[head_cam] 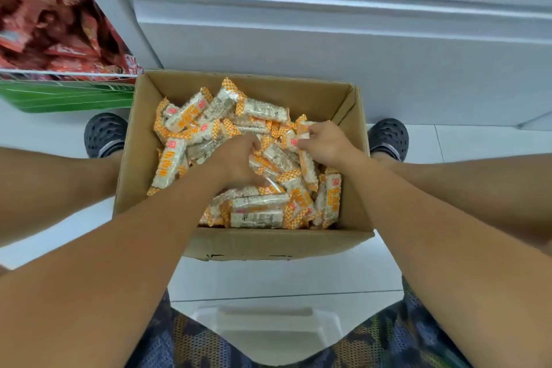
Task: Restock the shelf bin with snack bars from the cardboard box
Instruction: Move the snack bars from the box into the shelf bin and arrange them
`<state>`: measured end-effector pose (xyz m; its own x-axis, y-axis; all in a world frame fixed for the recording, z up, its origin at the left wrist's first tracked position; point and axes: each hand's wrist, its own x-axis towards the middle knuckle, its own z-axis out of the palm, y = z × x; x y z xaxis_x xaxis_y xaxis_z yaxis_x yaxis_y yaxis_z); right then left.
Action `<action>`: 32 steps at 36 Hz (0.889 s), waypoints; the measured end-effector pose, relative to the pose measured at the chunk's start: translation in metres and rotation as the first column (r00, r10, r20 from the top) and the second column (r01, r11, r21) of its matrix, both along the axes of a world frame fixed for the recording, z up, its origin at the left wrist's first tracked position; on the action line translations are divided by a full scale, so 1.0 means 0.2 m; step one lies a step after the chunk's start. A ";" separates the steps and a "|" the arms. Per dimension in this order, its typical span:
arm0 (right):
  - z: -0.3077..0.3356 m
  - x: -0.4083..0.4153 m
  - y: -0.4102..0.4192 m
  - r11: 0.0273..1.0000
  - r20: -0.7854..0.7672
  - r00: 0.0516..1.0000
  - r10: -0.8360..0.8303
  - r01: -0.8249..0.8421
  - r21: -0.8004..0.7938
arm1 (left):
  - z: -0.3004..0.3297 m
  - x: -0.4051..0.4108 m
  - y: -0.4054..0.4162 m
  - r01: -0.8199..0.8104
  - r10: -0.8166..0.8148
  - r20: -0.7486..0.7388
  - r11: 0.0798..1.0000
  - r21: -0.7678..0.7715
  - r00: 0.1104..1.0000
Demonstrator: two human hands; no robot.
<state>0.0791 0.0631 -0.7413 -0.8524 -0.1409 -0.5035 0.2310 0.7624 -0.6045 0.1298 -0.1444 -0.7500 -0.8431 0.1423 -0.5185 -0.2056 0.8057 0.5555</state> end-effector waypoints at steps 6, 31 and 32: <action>0.10 -0.06 0.02 0.960 0.167 0.980 -0.110 0.148 -0.237 | 0.08 -0.01 -0.03 0.090 -0.077 0.137 0.992 -0.088 0.988; 0.20 0.06 -0.20 0.683 0.523 0.841 -0.137 0.463 -0.565 | 0.25 0.03 0.07 -0.533 0.288 0.495 0.700 0.476 0.820; 0.20 0.07 -0.20 0.687 0.537 0.835 -0.120 0.460 -0.562 | 0.24 0.03 0.08 -0.519 0.247 0.513 0.697 0.495 0.822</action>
<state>0.0926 0.0223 -0.7005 -0.6249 -0.3552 -0.6952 0.7260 0.0630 -0.6848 0.1358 -0.1291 -0.7026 -0.6453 0.2397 -0.7254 -0.7174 0.1362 0.6832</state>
